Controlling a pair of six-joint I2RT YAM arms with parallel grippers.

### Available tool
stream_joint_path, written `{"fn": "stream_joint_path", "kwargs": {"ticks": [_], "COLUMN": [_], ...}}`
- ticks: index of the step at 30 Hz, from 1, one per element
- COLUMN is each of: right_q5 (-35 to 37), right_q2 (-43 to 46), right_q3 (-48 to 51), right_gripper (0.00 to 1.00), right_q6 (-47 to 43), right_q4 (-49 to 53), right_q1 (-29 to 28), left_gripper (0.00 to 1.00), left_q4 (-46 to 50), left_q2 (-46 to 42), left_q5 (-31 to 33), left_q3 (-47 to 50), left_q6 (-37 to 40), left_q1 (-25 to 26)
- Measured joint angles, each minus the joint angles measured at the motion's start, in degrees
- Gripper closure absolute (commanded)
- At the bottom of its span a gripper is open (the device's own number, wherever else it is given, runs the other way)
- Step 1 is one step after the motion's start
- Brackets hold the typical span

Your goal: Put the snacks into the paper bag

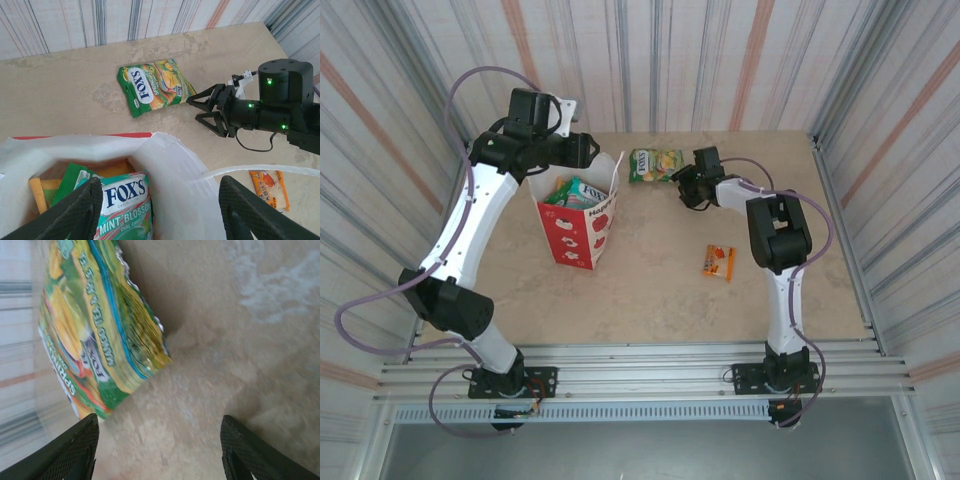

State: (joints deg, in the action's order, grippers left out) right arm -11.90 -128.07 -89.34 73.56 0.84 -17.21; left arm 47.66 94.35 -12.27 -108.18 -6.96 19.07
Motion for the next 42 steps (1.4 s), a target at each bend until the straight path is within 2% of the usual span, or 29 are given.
{"fn": "stream_joint_path", "kwargs": {"ticks": [8, 12, 17, 23, 26, 33, 38, 42], "right_q5": [0.63, 1.27, 1.64, 1.88, 1.97, 2.19, 3.43, 3.78], "right_q2": [-4.24, -6.4, -8.96, -11.13, -11.17, -8.66, 0.11, 10.67], "right_q3": [-5.18, -8.2, -11.47, -14.16, -14.21, -12.66, -6.95, -1.33], "right_gripper": [0.38, 0.44, 0.62, 0.9, 0.97, 1.0, 1.0, 1.0], "right_q6": [2.69, 2.99, 3.5, 2.27, 0.74, -7.28, -17.27, -26.1], "right_q4": [-1.92, -1.86, -1.27, -0.13, 0.28, 3.06, 7.89, 9.57], "right_q1": [0.74, 1.22, 1.88, 2.58, 2.69, 2.67, 2.4, 1.75], "left_gripper": [0.35, 0.35, 0.35, 0.36, 0.37, 0.37, 0.36, 0.36], "left_q4": [0.0, 0.0, 0.02, 0.11, 0.31, 0.48, 0.48, 0.42], "left_q2": [0.0, 0.0, 0.0, 0.02, 0.02, 0.04, 0.04, 0.0], "left_q5": [-0.17, -0.17, -0.17, -0.15, -0.13, -0.42, -2.4, -4.48], "left_q3": [0.0, 0.0, 0.0, -0.2, -0.66, -2.4, -3.15, -3.15], "left_q6": [-0.44, -0.44, -0.44, -0.39, -0.39, -0.33, 0.33, 1.33], "left_q1": [0.0, 0.0, 0.0, 0.0, 0.0, 0.0, 0.0, 0.11]}}
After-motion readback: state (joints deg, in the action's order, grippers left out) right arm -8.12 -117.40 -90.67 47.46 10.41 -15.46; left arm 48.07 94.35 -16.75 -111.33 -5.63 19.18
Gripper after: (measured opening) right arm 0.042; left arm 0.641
